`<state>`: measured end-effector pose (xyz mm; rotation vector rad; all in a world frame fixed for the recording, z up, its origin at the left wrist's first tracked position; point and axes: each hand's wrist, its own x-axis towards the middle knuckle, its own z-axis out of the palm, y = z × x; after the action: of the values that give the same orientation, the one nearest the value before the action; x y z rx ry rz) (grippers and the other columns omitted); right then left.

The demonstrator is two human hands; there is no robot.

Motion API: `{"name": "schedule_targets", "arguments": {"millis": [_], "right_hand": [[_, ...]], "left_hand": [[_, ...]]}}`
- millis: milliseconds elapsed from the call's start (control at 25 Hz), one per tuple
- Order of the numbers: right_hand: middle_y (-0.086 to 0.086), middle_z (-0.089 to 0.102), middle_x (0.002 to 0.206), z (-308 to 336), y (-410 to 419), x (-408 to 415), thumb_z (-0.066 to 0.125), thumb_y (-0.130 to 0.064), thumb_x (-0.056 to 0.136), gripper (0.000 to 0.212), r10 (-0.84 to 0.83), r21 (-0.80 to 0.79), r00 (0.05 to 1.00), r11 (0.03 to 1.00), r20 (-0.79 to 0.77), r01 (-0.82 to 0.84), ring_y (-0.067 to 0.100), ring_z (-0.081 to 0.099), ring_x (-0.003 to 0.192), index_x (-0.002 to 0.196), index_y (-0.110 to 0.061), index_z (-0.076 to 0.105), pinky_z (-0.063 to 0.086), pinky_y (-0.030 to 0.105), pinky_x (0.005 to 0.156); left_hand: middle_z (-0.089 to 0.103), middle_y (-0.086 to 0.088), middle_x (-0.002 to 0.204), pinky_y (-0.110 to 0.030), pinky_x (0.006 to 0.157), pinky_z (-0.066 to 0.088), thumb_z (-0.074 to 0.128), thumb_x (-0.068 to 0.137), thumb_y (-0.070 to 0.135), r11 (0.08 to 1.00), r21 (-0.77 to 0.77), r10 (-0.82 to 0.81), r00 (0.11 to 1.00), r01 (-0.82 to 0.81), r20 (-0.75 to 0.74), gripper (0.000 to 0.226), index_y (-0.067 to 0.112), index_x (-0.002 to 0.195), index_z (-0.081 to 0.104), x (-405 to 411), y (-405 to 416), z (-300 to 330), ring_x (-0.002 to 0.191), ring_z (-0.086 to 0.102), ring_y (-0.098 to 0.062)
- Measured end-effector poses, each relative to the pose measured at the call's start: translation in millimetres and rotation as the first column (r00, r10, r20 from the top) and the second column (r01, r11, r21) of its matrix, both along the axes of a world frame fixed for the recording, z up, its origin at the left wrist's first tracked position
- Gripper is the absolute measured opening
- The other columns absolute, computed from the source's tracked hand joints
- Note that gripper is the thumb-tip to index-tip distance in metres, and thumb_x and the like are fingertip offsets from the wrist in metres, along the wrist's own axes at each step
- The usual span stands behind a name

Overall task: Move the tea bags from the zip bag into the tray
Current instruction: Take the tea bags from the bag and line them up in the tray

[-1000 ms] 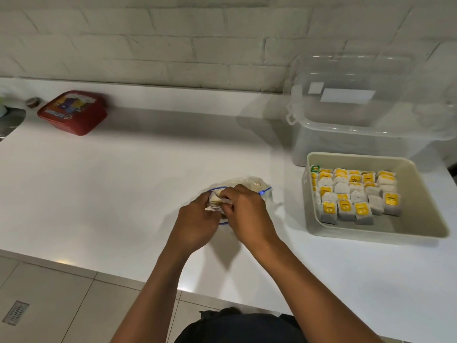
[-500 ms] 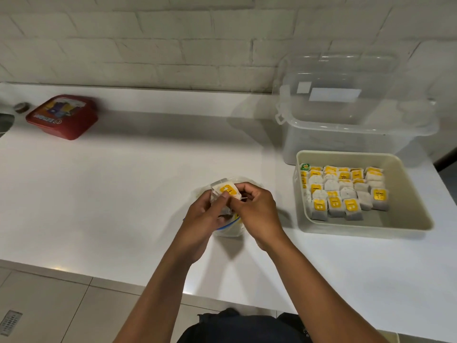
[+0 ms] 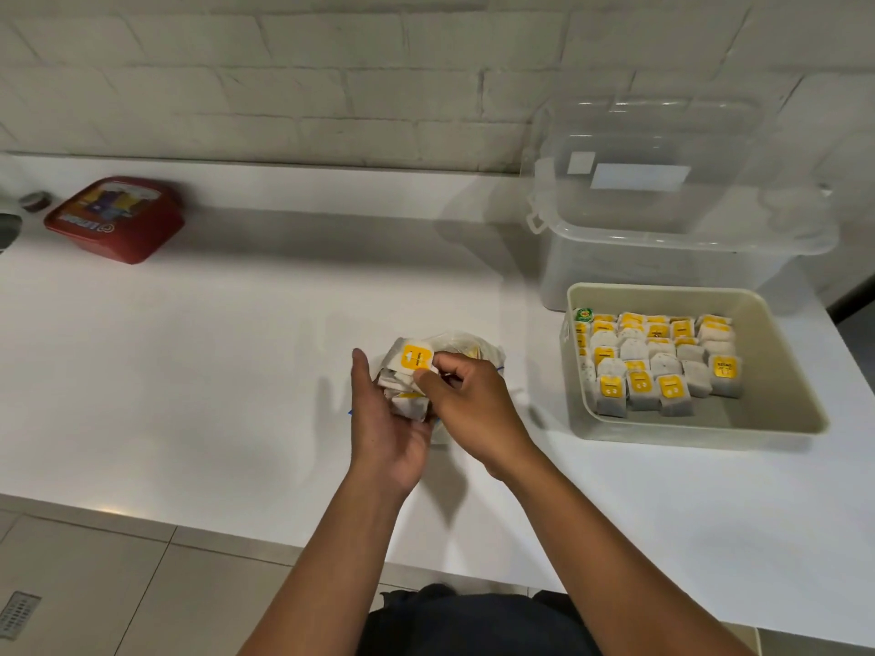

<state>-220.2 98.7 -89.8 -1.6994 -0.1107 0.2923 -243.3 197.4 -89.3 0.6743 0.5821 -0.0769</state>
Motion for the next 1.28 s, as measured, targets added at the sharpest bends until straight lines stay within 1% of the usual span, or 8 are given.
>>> {"name": "schedule_targets", "arguments": {"millis": [80, 160, 320, 440, 520, 720, 1040, 1280], "right_hand": [[-0.002, 0.06, 0.066, 5, -1, -1, 0.059, -0.015, 0.091, 0.015, 0.03, -0.046, 0.998, 0.999, 0.055, -0.027, 0.017, 0.054, 0.064, 0.077, -0.013, 0.064, 0.047, 0.031, 0.066], [-0.003, 0.071, 0.081, 7, -2, -1, 0.059, -0.013, 0.091, 0.013, 0.043, -0.047, 0.996, 0.998, 0.076, -0.04, 0.019, 0.066, 0.079, 0.092, -0.02, 0.07, 0.055, 0.036, 0.077], [-0.001, 0.068, 0.082, 7, -4, -1, 0.06, -0.012, 0.088, 0.019, -0.001, -0.069, 0.991, 0.998, 0.132, 0.01, 0.019, 0.066, 0.077, 0.099, -0.027, 0.065, 0.057, 0.045, 0.077], [-0.009, 0.069, 0.083, 13, -7, -2, 0.06, -0.012, 0.09, 0.01, -0.013, -0.138, 0.968, 0.989, 0.249, 0.049, 0.008, 0.064, 0.077, 0.094, -0.019, 0.067, 0.055, 0.031, 0.075], [-0.009, 0.065, 0.083, 14, -10, -1, 0.062, -0.013, 0.089, 0.008, -0.03, -0.224, 0.943, 0.968, 0.332, 0.109, 0.006, 0.06, 0.075, 0.09, -0.017, 0.069, 0.049, 0.02, 0.071], [-0.005, 0.06, 0.07, 13, -16, 2, 0.064, -0.012, 0.086, 0.009, -0.04, -0.248, 0.956, 0.962, 0.29, 0.115, 0.01, 0.054, 0.066, 0.078, -0.013, 0.061, 0.044, 0.023, 0.063], [-0.003, 0.061, 0.074, 23, -27, 1, 0.062, -0.023, 0.091, 0.017, 0.038, -0.234, 0.926, 0.971, 0.376, 0.055, 0.01, 0.056, 0.072, 0.078, -0.013, 0.064, 0.044, 0.024, 0.068], [-0.001, 0.062, 0.066, 19, -29, 2, 0.06, -0.023, 0.093, 0.018, 0.124, -0.225, 0.937, 0.973, 0.327, -0.05, 0.014, 0.056, 0.065, 0.079, -0.013, 0.064, 0.047, 0.032, 0.066]], "left_hand": [[0.071, -0.009, 0.101, -0.028, 0.076, 0.056, 0.046, 0.098, 0.05, 0.996, -0.09, 0.018, 1.0, -0.019, -0.012, 0.045, 0.012, 0.113, 0.065, 4, 5, 1, 0.085, 0.072, -0.02], [0.067, -0.008, 0.09, -0.022, 0.06, 0.055, 0.052, 0.096, 0.034, 0.998, -0.061, 0.027, 0.999, -0.028, -0.017, 0.026, 0.011, 0.1, 0.064, 8, 5, 3, 0.074, 0.068, -0.018], [0.059, -0.011, 0.08, -0.018, 0.048, 0.049, 0.049, 0.091, 0.018, 0.999, -0.013, 0.053, 0.998, -0.053, -0.024, 0.018, 0.008, 0.082, 0.06, 8, -1, 8, 0.065, 0.061, -0.019], [0.061, -0.013, 0.08, -0.018, 0.049, 0.05, 0.048, 0.092, 0.017, 0.998, -0.028, 0.058, 0.998, -0.058, -0.005, 0.02, 0.005, 0.083, 0.062, 9, -4, 12, 0.068, 0.064, -0.02], [0.068, -0.012, 0.083, -0.021, 0.057, 0.054, 0.048, 0.096, 0.02, 0.999, 0.049, 0.02, 1.0, -0.02, 0.004, 0.024, 0.007, 0.086, 0.065, 6, -9, 17, 0.072, 0.07, -0.021], [0.075, -0.009, 0.094, -0.035, 0.089, 0.052, 0.052, 0.1, 0.034, 0.983, 0.174, 0.063, 0.998, -0.058, -0.025, 0.031, 0.01, 0.102, 0.07, 0, -20, 23, 0.084, 0.073, -0.02], [0.076, -0.004, 0.087, -0.026, 0.074, 0.056, 0.045, 0.103, 0.038, 0.957, 0.274, 0.088, 0.996, -0.092, 0.026, 0.035, 0.013, 0.097, 0.069, -8, -34, 30, 0.082, 0.074, -0.015], [0.072, -0.003, 0.092, -0.031, 0.08, 0.052, 0.049, 0.102, 0.035, 0.975, 0.208, 0.085, 0.996, -0.083, 0.002, 0.024, 0.017, 0.105, 0.065, -10, -34, 17, 0.087, 0.071, -0.015]]}}
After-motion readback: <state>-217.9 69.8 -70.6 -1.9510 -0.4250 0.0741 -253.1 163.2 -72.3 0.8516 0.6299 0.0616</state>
